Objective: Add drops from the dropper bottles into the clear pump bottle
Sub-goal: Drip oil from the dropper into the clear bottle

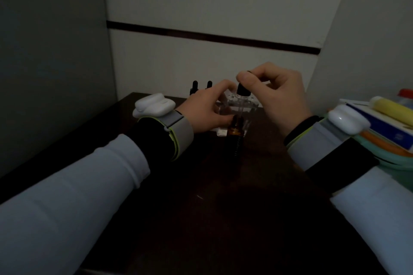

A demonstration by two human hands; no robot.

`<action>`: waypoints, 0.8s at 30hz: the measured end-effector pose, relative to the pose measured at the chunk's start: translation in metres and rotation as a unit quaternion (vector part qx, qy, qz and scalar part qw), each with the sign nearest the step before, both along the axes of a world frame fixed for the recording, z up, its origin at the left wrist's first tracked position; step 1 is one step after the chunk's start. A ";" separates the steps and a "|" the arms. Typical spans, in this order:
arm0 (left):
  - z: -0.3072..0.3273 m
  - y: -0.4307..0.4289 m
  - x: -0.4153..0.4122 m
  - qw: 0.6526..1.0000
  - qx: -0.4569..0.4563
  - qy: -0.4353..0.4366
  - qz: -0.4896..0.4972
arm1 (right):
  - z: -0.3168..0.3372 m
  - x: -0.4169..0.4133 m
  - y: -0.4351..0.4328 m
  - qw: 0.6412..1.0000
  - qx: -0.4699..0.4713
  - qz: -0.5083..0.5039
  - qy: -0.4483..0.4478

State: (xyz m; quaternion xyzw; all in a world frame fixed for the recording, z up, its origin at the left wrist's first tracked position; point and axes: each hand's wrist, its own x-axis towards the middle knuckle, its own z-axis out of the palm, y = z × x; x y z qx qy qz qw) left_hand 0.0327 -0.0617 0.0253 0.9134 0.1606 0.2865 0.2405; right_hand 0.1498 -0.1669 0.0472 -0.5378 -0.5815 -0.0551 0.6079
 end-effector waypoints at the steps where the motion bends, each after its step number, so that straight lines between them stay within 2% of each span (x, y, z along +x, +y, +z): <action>1: 0.000 0.000 0.000 1.000 0.000 0.001 0.000 | 0.000 0.000 0.000 1.000 0.000 0.000 0.001; 9: -0.002 0.004 0.002 1.000 -0.002 0.002 -0.001 | 0.001 -0.001 -0.001 1.000 -0.004 0.008 0.000; 13: -0.003 0.006 0.003 1.000 -0.002 0.004 -0.004 | 0.013 -0.004 -0.006 0.995 0.081 0.015 0.053; 18: -0.003 0.008 0.003 1.000 -0.007 0.004 -0.007 | 0.018 -0.002 -0.011 0.985 0.159 -0.002 0.065; 21: -0.003 0.008 0.003 1.000 -0.011 0.001 -0.009 | 0.015 0.000 -0.007 0.986 0.152 -0.014 0.060; 24: -0.004 0.008 0.003 1.000 -0.006 -0.001 -0.009 | 0.010 0.003 -0.003 0.994 0.094 -0.006 0.056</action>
